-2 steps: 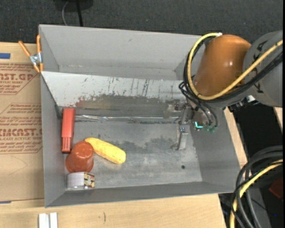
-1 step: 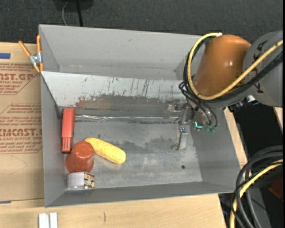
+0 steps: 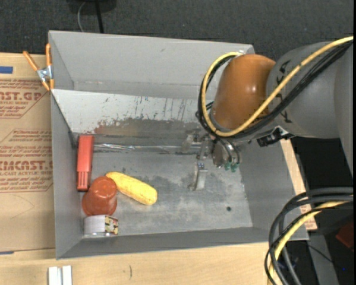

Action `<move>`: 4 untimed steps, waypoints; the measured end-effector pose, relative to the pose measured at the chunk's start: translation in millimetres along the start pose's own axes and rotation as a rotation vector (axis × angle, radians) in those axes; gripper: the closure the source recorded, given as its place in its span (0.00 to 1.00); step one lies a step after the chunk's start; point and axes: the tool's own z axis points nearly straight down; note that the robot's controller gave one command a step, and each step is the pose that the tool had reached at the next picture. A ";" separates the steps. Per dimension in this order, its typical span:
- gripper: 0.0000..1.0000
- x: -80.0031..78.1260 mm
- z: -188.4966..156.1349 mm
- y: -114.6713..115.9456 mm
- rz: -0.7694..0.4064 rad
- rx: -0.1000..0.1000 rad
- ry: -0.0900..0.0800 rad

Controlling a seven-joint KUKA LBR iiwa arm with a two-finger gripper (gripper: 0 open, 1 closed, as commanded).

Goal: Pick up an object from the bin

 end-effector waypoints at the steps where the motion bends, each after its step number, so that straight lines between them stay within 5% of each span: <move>1: 0.00 -2.3 -3.5 20.2 -0.016 -0.002 0.026; 2: 0.00 12.5 1.6 41.7 0.016 -0.003 -0.009; 3: 0.00 3.2 39.4 77.9 0.133 -0.001 0.023; 4: 0.00 21.0 68.0 109.8 -0.077 -0.001 0.003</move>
Offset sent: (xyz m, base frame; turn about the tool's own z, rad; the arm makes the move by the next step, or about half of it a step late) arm -0.0524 0.0780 -0.0859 0.0702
